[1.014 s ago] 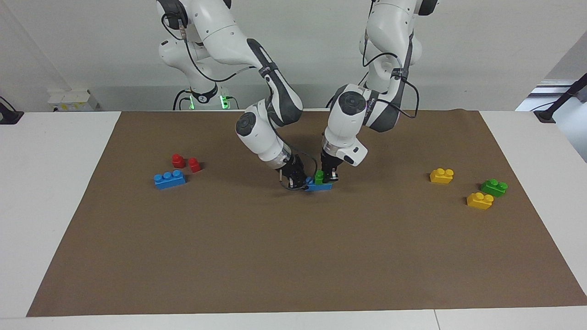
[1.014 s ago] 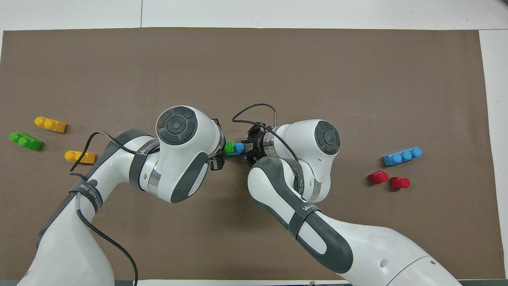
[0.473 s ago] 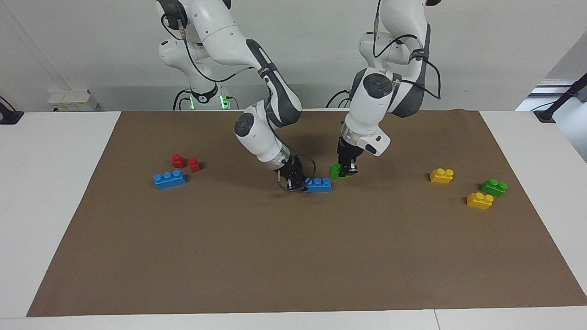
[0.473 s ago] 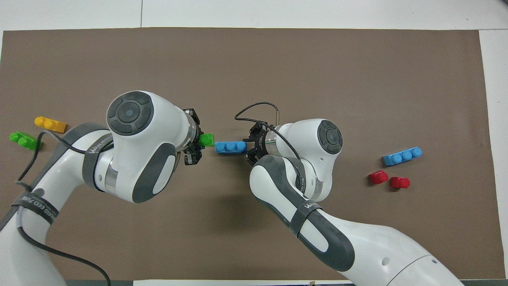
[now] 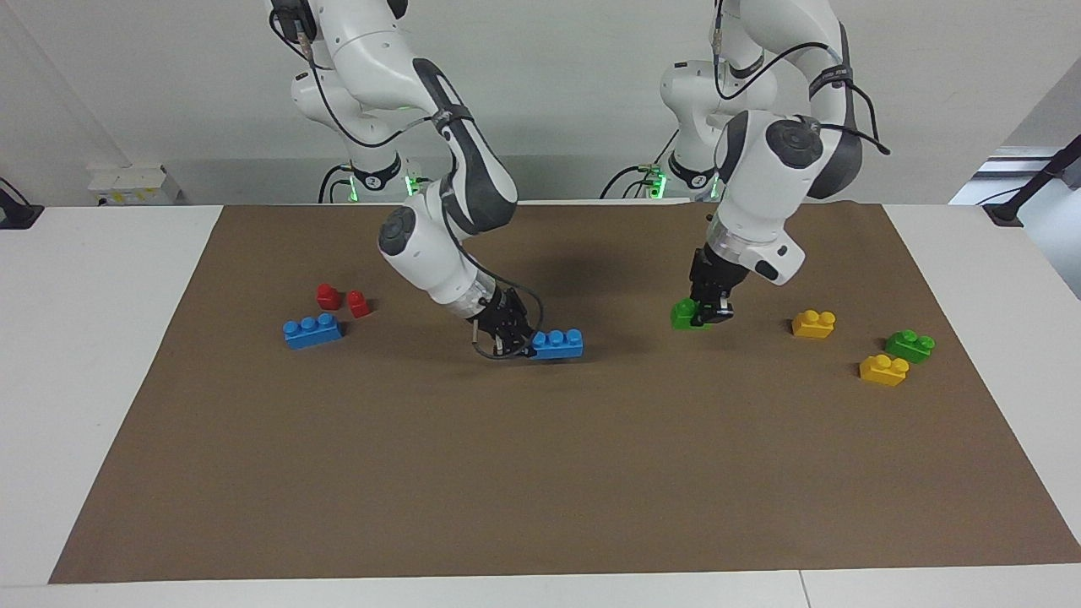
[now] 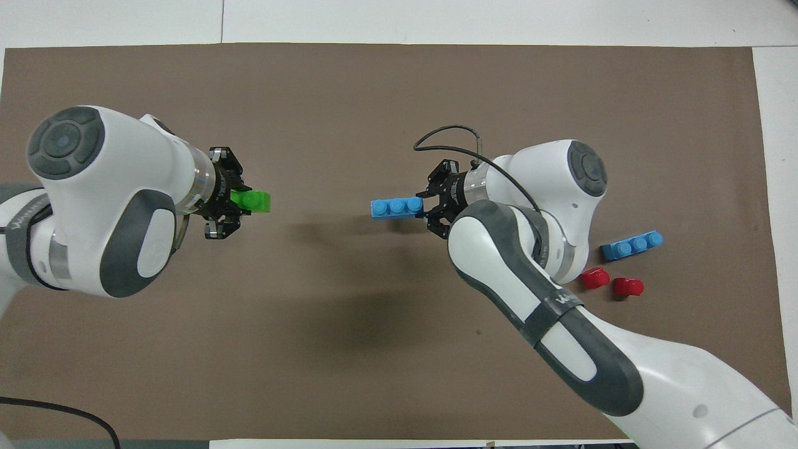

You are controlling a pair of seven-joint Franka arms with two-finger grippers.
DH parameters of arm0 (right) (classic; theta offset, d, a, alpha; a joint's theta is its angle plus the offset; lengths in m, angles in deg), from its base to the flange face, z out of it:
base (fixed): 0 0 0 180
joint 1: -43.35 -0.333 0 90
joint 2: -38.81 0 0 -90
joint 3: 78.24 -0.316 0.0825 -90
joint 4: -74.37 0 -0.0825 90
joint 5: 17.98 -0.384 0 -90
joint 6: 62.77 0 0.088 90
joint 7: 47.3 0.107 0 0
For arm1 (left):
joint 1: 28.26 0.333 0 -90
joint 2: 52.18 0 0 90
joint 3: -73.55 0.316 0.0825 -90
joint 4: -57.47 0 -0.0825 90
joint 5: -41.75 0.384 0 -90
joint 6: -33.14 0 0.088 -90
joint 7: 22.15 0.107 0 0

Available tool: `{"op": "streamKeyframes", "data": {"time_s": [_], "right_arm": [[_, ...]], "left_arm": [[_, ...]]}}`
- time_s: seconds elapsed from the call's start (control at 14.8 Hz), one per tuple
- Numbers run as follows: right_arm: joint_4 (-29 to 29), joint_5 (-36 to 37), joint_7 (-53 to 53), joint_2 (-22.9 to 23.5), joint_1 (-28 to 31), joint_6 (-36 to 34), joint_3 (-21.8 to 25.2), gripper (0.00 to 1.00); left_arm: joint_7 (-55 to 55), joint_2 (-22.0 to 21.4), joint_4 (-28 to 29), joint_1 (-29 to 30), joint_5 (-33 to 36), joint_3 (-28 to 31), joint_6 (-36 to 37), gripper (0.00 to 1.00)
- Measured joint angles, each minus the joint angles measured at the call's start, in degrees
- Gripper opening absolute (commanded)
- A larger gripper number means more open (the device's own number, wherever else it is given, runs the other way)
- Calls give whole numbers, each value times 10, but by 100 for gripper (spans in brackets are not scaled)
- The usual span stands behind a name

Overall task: Remove green block with left arm and hold with right
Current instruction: 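Pull green away with the left gripper while the right gripper pulls blue, then carry green with the left gripper while the right gripper carries blue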

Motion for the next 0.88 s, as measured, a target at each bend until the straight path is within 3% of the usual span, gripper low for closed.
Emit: {"op": "streamKeyframes", "data": {"time_s": [0.27,0.54,0.74,0.88], "right_arm": [[12,33,-97,-48,112,-118,2,0],[13,35,-265,-51,257,-229,5,0],[-13,35,-321,-51,337,-248,6,0],[-26,35,-345,-46,360,-249,6,0]], "left_arm": [[151,1,0,72,0,1,1,0],[276,2,1,119,0,1,-3,0],[365,10,3,148,0,1,-19,0],[417,24,5,163,0,1,-36,0]]}}
